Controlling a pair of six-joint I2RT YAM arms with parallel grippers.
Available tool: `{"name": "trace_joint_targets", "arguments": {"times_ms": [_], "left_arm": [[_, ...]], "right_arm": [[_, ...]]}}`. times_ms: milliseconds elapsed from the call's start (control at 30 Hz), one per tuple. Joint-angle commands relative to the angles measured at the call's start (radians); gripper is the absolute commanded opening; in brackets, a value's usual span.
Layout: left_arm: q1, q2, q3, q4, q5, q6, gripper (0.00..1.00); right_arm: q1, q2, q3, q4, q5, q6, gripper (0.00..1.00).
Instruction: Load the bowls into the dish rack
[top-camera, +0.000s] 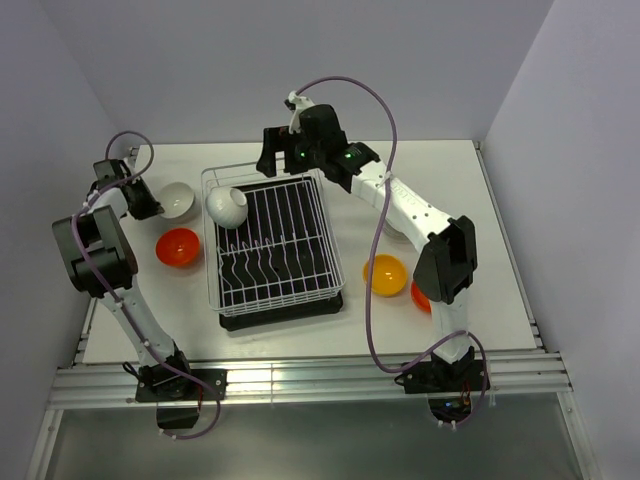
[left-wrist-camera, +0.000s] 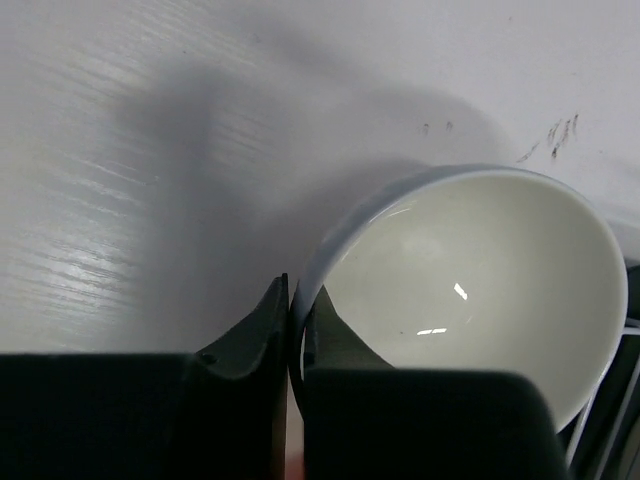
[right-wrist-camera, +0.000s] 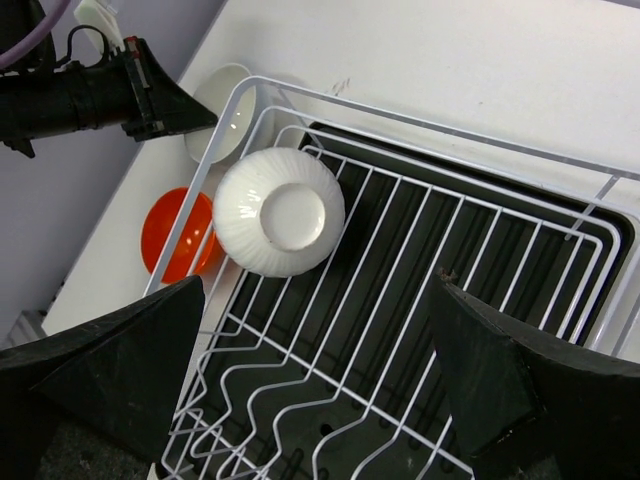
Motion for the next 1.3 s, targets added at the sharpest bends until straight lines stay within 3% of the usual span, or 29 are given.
{"name": "trace_joint_targets", "arguments": {"times_ms": [0,267,367,400,700,1067,1267], "left_arm": [[0.008,0.000,0.069,-0.004,0.035,-0.023,0.03],[0.052,-0.129,0.095,-0.029,0.188,-0.075,0.00],[0.058,-0.222,0.075,-0.021,0.245,-0.090,0.00],[0.057,-0.244,0.064,-0.021,0.260,-0.098,0.00],[0.060,-0.422,0.006,-0.003,0.372,-0.182,0.00],[0.055,-0.552,-0.020,0.002,0.487,-0.239,0.00],[0.019,-0.640,-0.101,0.050,0.527,-0.240,0.00]], "right_arm": [[-0.008,-0.030,0.007,0.034,-0.014,0.030,1.00],[-0.011,-0.054,-0.016,0.031,-0.083,0.048,0.99],[-0.009,-0.043,-0.041,0.021,-0.097,0.061,0.90],[-0.008,-0.039,-0.051,0.017,-0.109,0.062,0.82],[0.025,0.046,-0.096,0.037,-0.180,0.140,0.68],[0.029,0.084,-0.107,-0.020,-0.014,0.110,0.66],[0.025,0.035,-0.134,-0.015,-0.020,0.085,0.71]]}}
